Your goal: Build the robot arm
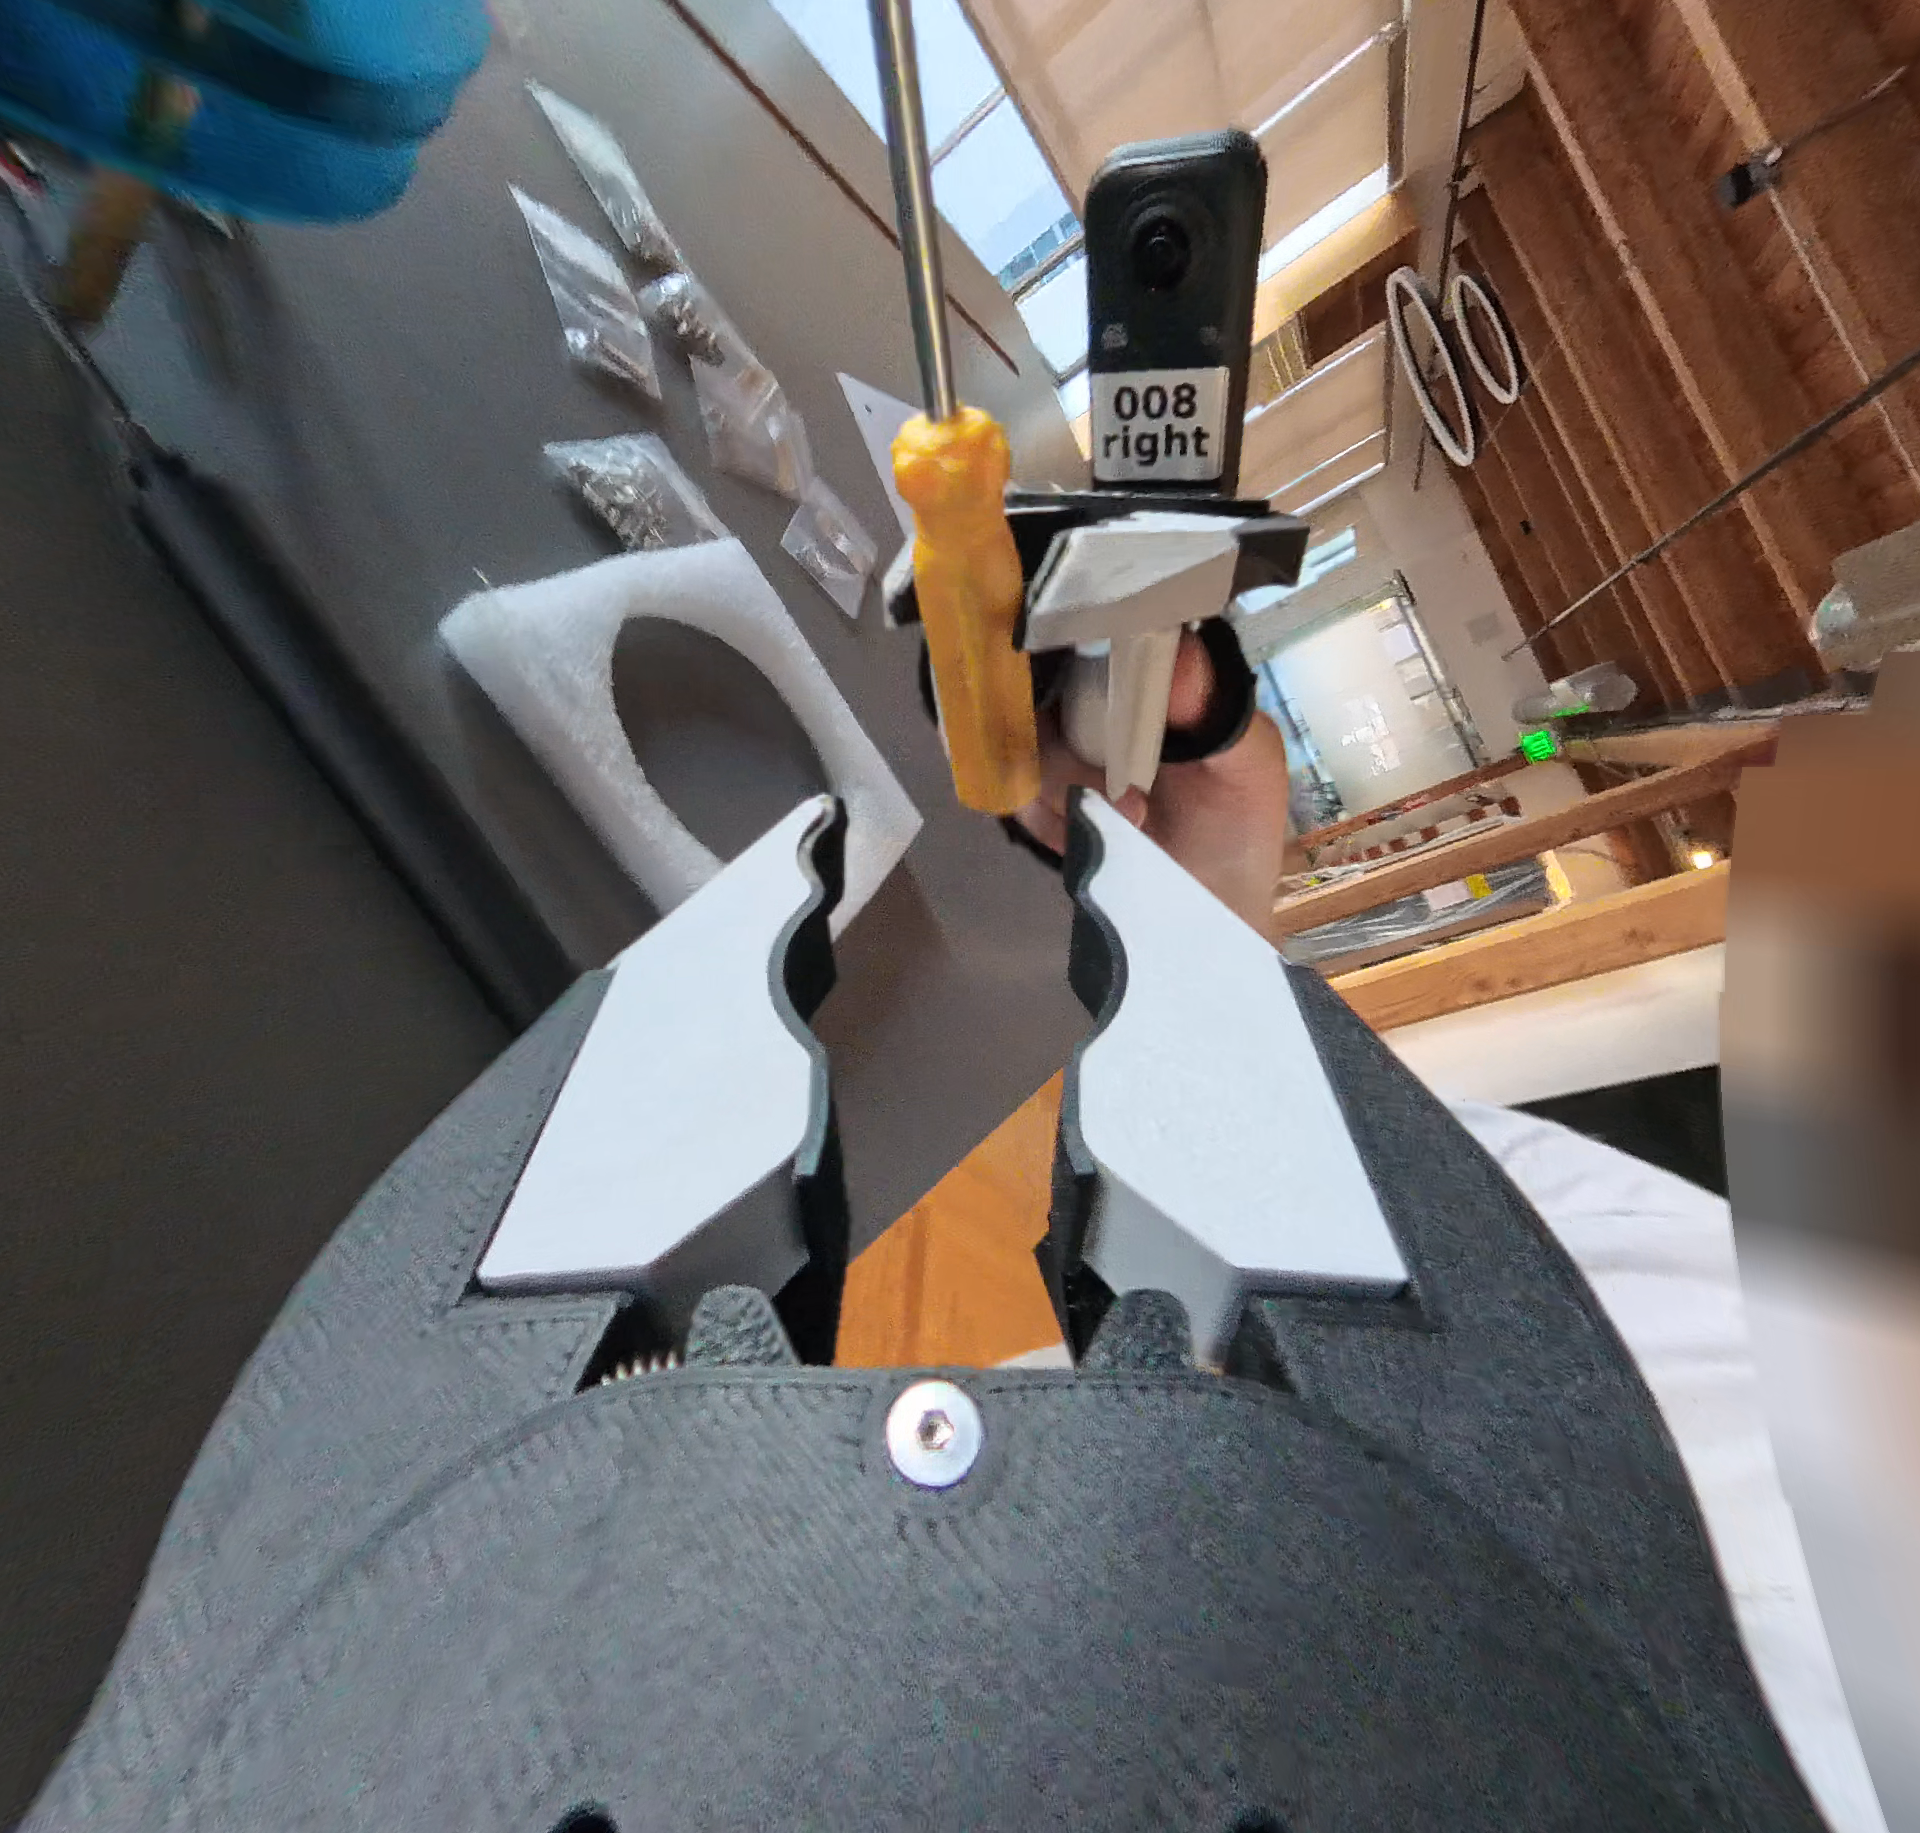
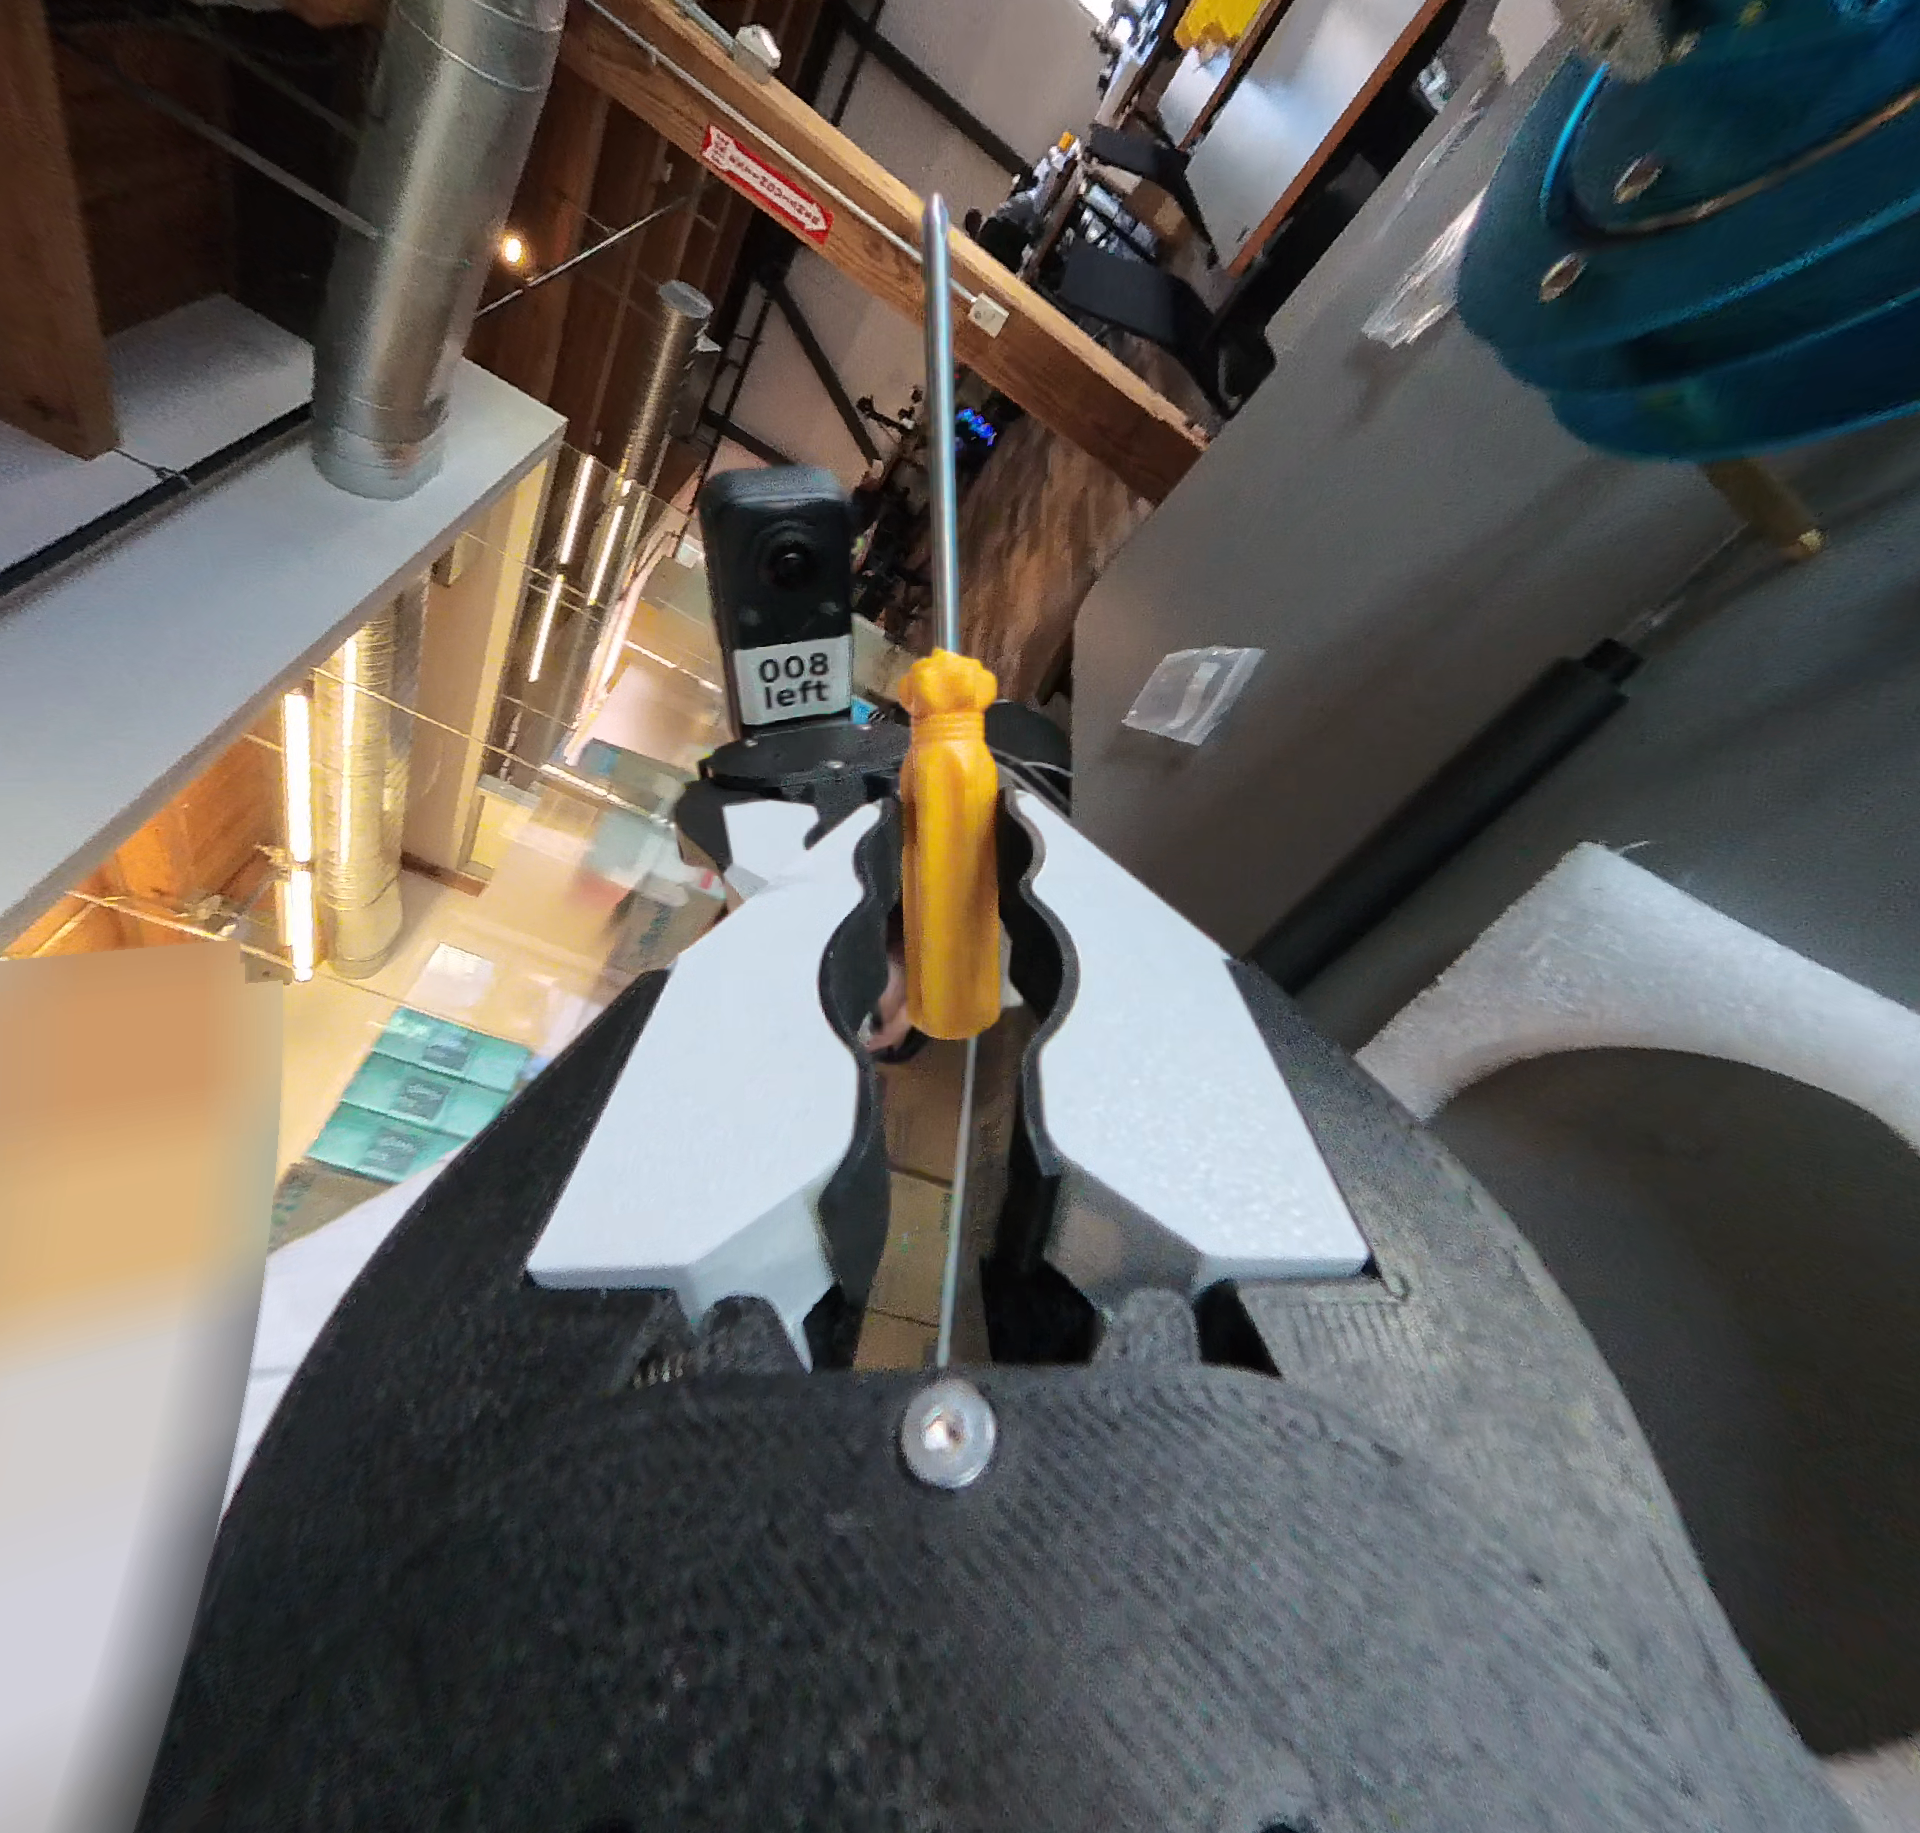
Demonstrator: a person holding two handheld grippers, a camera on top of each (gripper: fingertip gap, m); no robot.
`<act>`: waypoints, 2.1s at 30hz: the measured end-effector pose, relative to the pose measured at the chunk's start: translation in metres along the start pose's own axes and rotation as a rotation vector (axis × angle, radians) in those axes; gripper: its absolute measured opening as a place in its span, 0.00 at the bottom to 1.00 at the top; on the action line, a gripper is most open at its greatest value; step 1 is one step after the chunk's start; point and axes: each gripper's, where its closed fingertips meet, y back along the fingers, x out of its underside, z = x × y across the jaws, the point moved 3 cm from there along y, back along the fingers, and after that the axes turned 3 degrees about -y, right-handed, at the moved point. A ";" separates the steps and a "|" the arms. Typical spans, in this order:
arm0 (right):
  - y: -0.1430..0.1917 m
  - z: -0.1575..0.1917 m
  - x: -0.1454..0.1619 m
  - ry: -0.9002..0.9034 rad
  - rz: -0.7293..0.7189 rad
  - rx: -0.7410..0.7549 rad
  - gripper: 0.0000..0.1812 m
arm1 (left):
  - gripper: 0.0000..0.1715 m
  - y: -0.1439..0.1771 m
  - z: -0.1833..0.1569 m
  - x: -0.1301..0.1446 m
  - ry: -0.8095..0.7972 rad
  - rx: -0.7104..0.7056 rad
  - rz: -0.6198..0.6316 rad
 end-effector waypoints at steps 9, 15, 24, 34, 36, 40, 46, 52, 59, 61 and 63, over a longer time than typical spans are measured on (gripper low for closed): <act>0.036 -0.009 0.002 0.089 -0.083 0.226 0.09 | 0.24 0.039 0.032 -0.037 -0.223 0.081 -0.010; 0.029 -0.019 0.011 0.065 -0.197 0.348 0.09 | 0.24 -0.003 0.043 -0.048 -0.002 0.289 0.056; 0.018 -0.031 0.025 0.027 -0.311 0.422 0.09 | 0.20 -0.018 0.058 -0.063 0.124 0.372 0.039; 0.067 -0.047 0.038 -0.041 -0.172 0.489 0.09 | 0.20 0.040 0.073 -0.094 -0.254 0.236 -0.114; 0.084 -0.056 0.040 -0.049 -0.127 0.578 0.09 | 0.23 0.055 0.080 -0.110 -0.454 0.135 -0.144; 0.097 -0.065 0.040 -0.075 -0.067 0.631 0.09 | 0.31 0.067 0.084 -0.130 -0.897 0.021 -0.115; 0.100 -0.079 0.041 -0.133 -0.090 0.661 0.09 | 0.38 0.052 0.108 -0.130 -1.387 -0.078 0.004; 0.102 -0.077 0.041 -0.156 -0.118 0.664 0.09 | 0.36 0.039 0.129 -0.131 -1.569 -0.090 0.126; 0.081 -0.032 0.023 0.024 -0.309 0.613 0.09 | 0.27 0.031 0.102 -0.115 -1.027 0.047 0.159; 0.064 -0.022 0.021 0.050 -0.417 0.579 0.09 | 0.24 0.026 0.086 -0.094 -0.778 0.169 0.224; 0.042 -0.018 0.020 0.055 -0.482 0.506 0.09 | 0.23 0.018 0.076 -0.080 -0.595 0.243 0.265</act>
